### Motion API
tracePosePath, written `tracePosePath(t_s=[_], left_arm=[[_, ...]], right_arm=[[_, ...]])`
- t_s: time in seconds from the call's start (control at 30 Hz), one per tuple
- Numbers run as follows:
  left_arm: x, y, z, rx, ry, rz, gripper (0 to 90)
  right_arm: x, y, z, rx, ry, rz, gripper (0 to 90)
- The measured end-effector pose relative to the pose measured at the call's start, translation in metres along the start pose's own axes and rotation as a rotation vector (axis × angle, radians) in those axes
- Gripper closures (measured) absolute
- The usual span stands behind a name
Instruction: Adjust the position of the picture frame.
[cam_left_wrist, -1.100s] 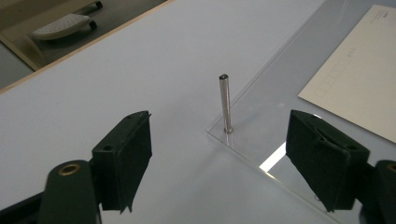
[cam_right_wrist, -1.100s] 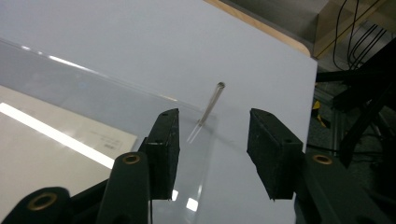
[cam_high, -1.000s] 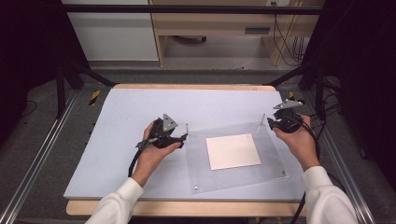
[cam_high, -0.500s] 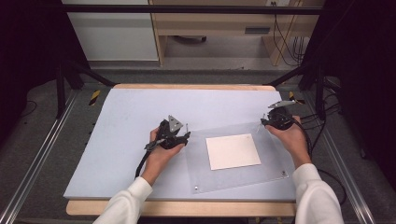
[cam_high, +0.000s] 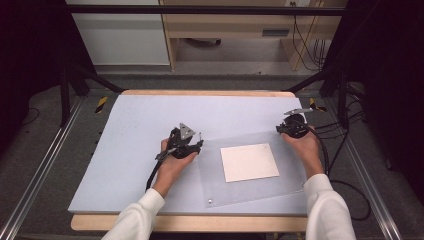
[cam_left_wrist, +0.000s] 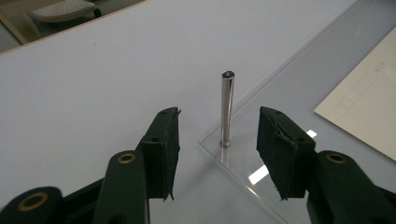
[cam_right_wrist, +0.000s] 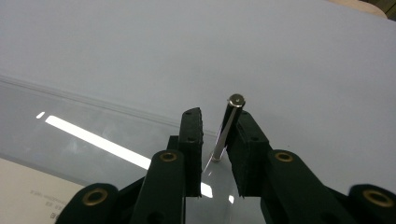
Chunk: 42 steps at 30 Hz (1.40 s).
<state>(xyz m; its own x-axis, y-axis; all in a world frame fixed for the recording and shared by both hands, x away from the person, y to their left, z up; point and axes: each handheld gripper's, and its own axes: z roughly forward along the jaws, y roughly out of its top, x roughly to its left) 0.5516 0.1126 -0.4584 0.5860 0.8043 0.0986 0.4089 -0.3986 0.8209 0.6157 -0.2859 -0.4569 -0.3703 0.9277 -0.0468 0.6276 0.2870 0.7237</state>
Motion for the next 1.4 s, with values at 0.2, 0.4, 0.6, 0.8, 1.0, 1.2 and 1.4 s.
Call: tracePosePath(t_s=[0.2,0.4,0.6,0.8,1.0,1.2,1.4], left_arm=[[0.0,-0.001,0.002,0.005,0.001,-0.001,49.7],[0.0,-0.002,0.003,0.007,0.005,0.003,50.4],[0.0,-0.002,0.005,0.003,0.005,-0.003,54.1],[-0.004,-0.002,0.016,0.018,-0.02,0.017,62.4],[-0.004,-0.001,0.027,0.026,-0.012,0.01,68.9],[-0.001,0.0,0.029,0.02,-0.033,-0.007,83.3],[0.0,0.0,0.03,0.021,-0.044,-0.035,84.2]], right_arm=[[-0.001,-0.006,0.006,0.001,0.003,0.029,77.4],[-0.004,-0.009,0.01,-0.004,0.001,0.049,84.0],[-0.003,-0.009,0.01,-0.004,-0.001,0.034,85.1],[-0.003,-0.008,0.01,-0.002,-0.002,0.029,85.2],[-0.004,-0.009,0.01,-0.003,0.003,0.032,85.2],[-0.004,-0.009,0.01,-0.007,0.003,0.027,85.2],[-0.003,-0.009,0.01,-0.006,-0.008,0.028,84.8]])
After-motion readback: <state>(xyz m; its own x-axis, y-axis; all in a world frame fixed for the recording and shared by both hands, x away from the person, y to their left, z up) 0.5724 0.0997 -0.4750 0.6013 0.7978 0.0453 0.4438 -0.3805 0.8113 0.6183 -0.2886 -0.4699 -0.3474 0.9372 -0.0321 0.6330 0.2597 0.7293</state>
